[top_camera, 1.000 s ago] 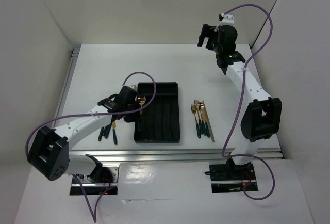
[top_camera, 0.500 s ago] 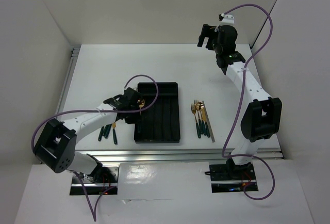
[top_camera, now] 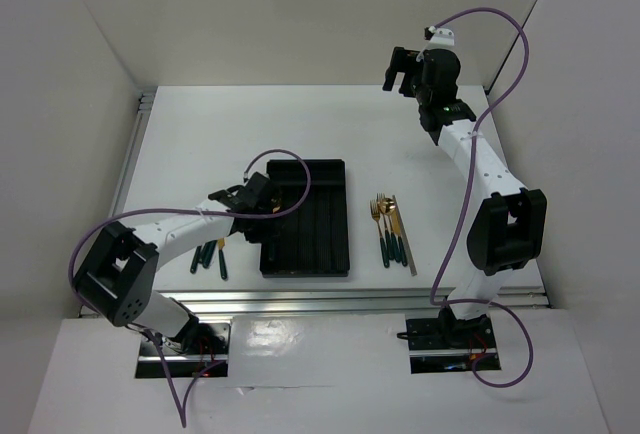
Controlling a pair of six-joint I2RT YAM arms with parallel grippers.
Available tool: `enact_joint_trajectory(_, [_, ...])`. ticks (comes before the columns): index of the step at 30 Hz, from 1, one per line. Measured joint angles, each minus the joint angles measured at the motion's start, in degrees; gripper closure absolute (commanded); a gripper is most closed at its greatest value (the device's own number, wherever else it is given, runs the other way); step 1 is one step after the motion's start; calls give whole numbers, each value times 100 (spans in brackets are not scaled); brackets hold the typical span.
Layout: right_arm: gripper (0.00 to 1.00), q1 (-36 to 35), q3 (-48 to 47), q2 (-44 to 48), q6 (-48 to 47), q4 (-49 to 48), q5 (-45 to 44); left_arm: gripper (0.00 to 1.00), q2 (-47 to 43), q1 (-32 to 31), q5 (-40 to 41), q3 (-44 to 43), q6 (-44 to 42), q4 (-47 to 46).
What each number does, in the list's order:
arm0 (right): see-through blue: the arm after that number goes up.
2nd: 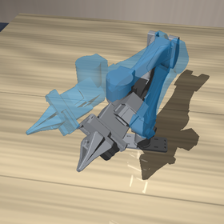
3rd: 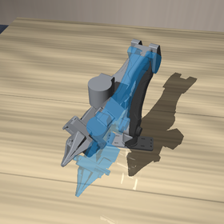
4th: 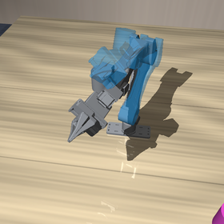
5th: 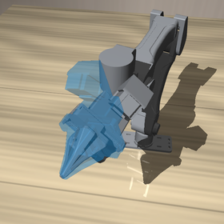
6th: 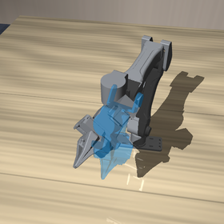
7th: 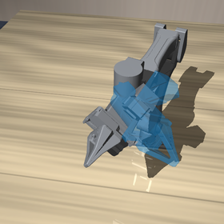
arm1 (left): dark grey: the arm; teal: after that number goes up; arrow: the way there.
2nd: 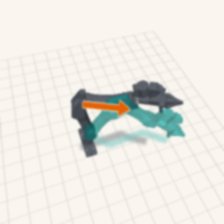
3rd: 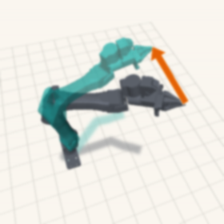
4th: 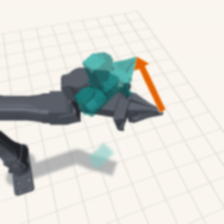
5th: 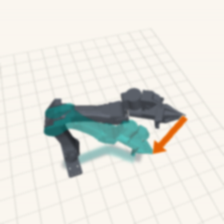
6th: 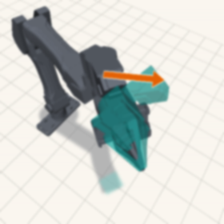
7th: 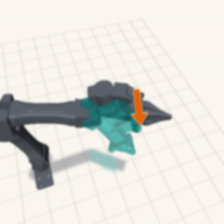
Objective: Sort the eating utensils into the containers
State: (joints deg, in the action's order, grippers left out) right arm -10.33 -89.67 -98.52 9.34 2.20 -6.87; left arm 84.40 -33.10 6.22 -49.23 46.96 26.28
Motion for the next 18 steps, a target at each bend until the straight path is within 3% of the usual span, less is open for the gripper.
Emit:
enact_joint_trajectory(5, [0,0,0,0,0,0,2,89,0,-4,22,-2,0,13])
enact_joint_trajectory(11, [0,0,0,0,0,0,2,64,0,-15,101,-26,13,96])
enact_joint_trajectory(18, [0,0,0,0,0,0,20,48,-20,-142,282,-295,109,319])
